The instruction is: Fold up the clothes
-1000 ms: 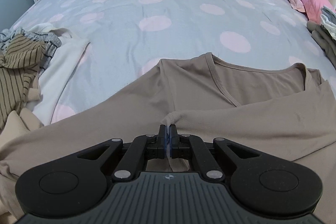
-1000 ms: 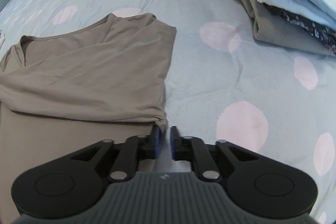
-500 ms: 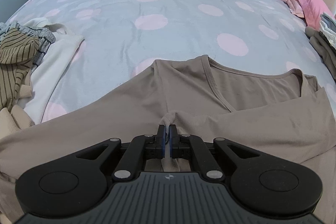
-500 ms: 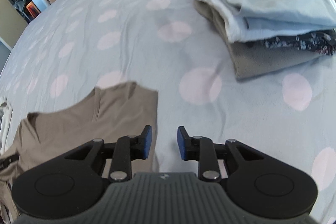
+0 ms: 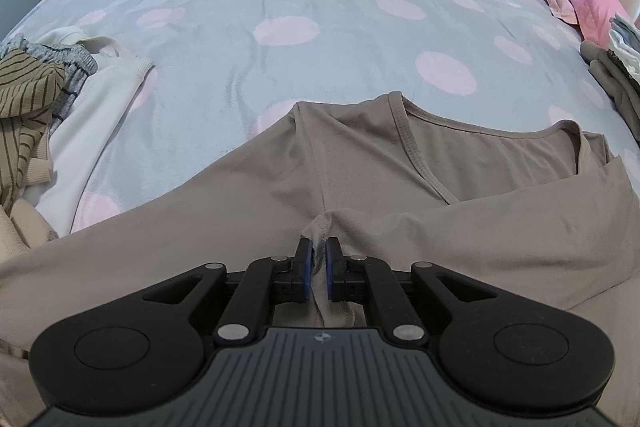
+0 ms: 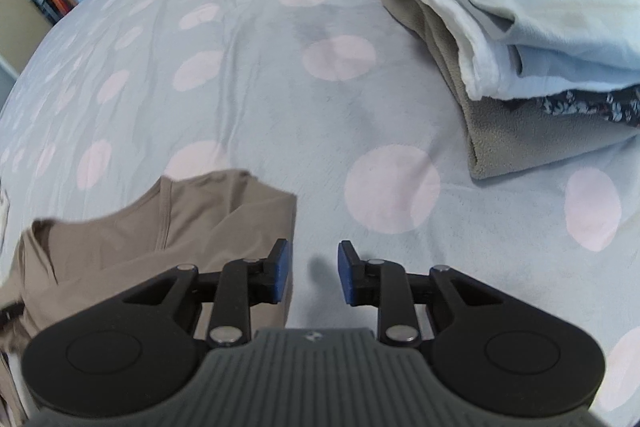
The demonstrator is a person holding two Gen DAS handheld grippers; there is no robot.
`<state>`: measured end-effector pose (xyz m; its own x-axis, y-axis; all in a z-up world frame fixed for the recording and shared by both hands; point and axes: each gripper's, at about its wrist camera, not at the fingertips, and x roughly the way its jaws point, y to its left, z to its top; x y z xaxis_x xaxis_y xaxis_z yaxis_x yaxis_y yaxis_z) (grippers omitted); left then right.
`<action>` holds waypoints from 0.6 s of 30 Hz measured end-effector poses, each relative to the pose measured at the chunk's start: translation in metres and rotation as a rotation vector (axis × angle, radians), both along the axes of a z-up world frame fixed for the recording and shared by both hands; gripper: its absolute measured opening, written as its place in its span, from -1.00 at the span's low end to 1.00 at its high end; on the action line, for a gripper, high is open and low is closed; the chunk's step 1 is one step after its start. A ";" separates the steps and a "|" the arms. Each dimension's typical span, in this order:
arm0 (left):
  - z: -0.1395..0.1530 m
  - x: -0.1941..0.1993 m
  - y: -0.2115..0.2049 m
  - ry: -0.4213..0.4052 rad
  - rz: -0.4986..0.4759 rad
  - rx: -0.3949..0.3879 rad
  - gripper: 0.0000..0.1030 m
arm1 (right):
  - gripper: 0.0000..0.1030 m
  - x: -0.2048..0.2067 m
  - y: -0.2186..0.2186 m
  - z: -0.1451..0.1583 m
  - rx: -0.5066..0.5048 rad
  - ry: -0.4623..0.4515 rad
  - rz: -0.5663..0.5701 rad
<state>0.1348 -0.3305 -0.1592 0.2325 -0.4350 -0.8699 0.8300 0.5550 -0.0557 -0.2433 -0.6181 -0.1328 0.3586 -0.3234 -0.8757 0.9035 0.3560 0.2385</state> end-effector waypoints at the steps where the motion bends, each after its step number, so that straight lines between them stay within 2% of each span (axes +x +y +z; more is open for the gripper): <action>1: 0.000 0.000 0.000 0.002 0.000 0.000 -0.92 | -0.43 0.000 -0.002 -0.002 0.006 -0.007 -0.014; 5: 0.000 0.001 -0.001 0.009 0.001 0.001 -0.92 | -0.41 0.001 -0.009 -0.008 0.022 -0.042 -0.063; 7: 0.000 0.002 -0.001 0.012 0.003 0.000 -0.92 | -0.32 0.002 -0.013 -0.010 0.033 -0.065 -0.089; 12: -0.001 0.001 0.000 0.015 0.002 -0.002 -0.91 | -0.31 0.009 -0.022 -0.016 0.058 -0.140 -0.147; 18: -0.001 0.002 -0.001 0.017 0.002 -0.003 -0.91 | -0.32 0.026 -0.026 -0.037 0.062 -0.099 -0.174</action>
<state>0.1370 -0.3314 -0.1607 0.2183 -0.4375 -0.8723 0.8279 0.5563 -0.0719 -0.2168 -0.6441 -0.1699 0.3872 -0.3340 -0.8594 0.9212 0.1788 0.3455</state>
